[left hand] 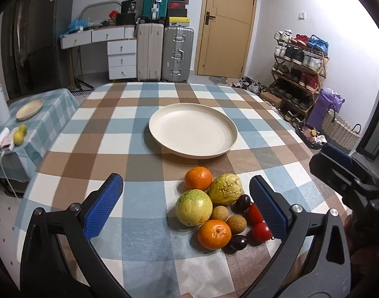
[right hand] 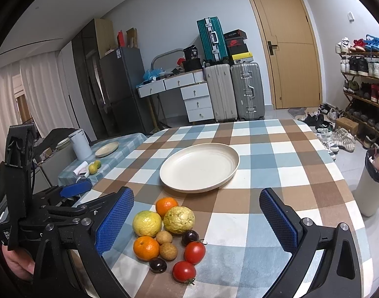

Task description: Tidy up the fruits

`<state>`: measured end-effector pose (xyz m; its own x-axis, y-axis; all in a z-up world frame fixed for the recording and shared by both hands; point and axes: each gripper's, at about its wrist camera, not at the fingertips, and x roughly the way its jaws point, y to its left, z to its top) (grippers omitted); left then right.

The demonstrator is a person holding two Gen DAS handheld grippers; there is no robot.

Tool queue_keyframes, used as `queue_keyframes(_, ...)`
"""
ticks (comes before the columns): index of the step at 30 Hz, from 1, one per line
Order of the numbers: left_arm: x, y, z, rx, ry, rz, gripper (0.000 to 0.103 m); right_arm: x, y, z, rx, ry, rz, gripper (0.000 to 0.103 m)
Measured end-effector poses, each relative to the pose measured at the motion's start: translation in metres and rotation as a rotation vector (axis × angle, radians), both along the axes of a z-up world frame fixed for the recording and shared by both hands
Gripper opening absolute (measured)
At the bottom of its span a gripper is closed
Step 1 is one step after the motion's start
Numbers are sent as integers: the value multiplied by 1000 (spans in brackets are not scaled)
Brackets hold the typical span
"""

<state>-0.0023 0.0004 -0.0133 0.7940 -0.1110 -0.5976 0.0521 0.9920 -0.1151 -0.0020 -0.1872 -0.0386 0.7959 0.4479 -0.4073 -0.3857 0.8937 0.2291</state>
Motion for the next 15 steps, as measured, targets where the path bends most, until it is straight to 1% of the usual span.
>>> queue_keyframes(2,4,3,-5,-28,15,-10,102,4,-1,-2,8,2,0,103)
queue_keyframes(4,11,8,-11,-74,46,-24,102,6,-2,-3,5,6,-2,103)
queue_keyframes(8,25,17,-26,-128,109,-34,102,14,-4,-10,14,30,-4,103)
queue_keyframes(10,31,20,-34,-150,137,-50,100,16,-5,-12,26,49,-5,103)
queue_keyframes(11,34,20,-38,-158,150,-56,99,18,-5,-13,27,56,-6,103)
queue_keyframes(13,41,22,-46,-177,179,-70,91,22,-4,-16,31,63,-3,103)
queue_keyframes(14,43,23,-49,-184,192,-74,89,24,-4,-18,24,53,-3,103)
queue_keyframes(15,46,24,-54,-189,205,-79,85,25,-4,-19,16,46,-3,103)
